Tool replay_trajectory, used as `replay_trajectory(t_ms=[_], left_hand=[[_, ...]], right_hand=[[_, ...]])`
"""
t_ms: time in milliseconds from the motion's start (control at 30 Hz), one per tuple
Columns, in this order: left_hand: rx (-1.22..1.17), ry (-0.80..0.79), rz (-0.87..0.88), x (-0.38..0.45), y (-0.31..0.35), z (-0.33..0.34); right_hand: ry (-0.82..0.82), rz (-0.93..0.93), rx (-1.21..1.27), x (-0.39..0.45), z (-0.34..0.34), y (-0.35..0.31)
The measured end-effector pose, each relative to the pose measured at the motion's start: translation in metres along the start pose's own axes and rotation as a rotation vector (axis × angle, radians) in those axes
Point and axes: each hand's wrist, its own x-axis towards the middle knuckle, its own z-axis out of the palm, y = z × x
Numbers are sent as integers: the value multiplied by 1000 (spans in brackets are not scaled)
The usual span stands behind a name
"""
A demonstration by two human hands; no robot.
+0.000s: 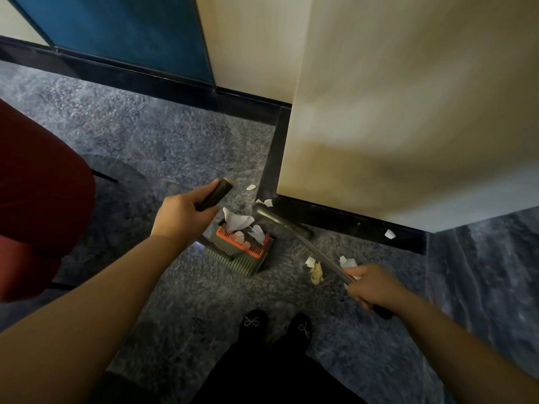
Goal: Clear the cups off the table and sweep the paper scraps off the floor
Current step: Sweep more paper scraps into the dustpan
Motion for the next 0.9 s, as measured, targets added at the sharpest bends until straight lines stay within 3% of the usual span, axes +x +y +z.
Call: replay_trajectory(t_ms=[500,900], left_hand=[[6,36,-38,5,-19,-7],[-39,-9,-26,6,-12,-4]], right_hand=[[8,-72,39,95,13,-110],[-82,-42,-97,99,1,-102]])
